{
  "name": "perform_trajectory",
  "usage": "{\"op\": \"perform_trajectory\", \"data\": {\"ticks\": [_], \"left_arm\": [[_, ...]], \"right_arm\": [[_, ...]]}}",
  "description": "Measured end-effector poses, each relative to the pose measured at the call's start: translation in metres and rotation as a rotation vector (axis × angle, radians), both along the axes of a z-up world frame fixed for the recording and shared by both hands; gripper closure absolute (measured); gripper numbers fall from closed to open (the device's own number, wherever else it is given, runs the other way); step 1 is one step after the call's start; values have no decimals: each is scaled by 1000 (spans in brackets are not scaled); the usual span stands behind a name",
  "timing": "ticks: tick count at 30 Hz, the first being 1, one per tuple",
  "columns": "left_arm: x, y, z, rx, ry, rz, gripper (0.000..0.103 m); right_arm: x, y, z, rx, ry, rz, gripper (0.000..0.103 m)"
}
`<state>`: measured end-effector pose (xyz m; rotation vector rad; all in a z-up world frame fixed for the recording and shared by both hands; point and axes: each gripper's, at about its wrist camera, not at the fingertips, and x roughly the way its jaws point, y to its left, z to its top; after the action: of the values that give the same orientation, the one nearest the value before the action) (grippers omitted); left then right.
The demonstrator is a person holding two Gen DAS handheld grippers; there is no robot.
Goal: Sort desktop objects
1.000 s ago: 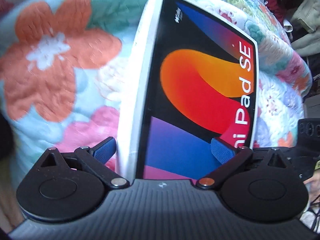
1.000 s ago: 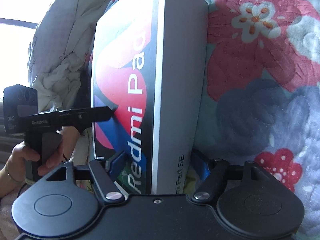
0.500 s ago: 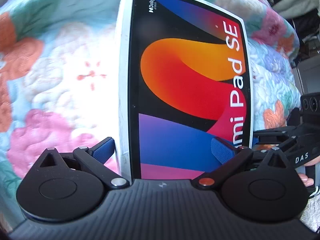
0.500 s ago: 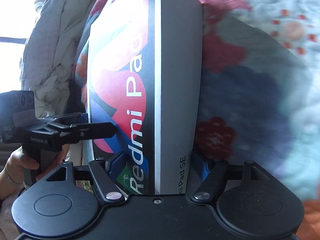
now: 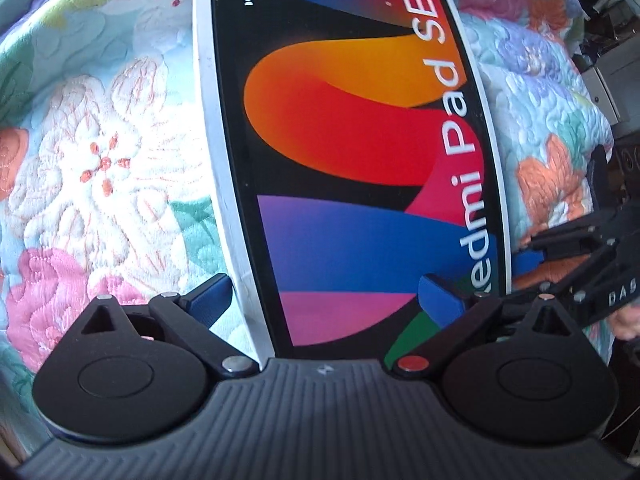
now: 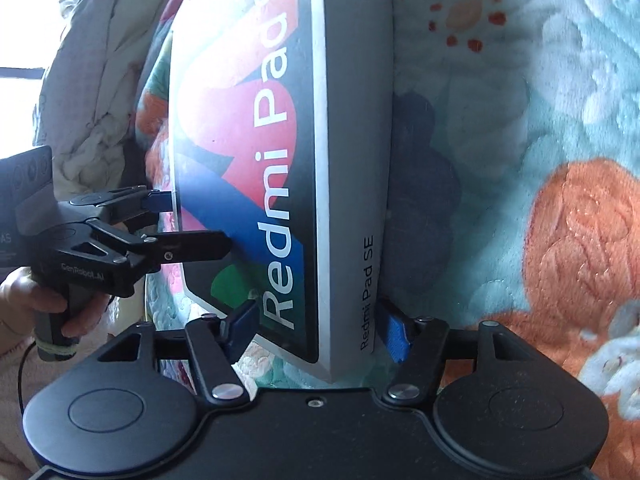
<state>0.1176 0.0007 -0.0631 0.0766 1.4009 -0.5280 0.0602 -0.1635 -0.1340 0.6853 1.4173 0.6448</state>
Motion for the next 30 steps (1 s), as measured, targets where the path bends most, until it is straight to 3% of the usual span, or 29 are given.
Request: {"op": "perform_trajectory", "data": {"ticks": [3,10,13,17,25,30], "left_arm": [[-3,3,1,-15,2,-20,3],[0,10,12,-66,14,34,4],[3,12,17,-86,8,52,4],[6,13,20,-102,7,70,4],[7,6,24,-80,-13,67,4],[3,-3,23,-20,-38,16,4]], "right_arm": [[-3,-7,6,34,-9,-2,44],[-3,-3,21,43,-53,7,46],[-4,-11,27,41,-69,-8,56],[-4,-18,31,59,-83,-22,56],[3,-10,31,63,-76,-45,57],[4,-11,29,46,-71,-42,57]]}}
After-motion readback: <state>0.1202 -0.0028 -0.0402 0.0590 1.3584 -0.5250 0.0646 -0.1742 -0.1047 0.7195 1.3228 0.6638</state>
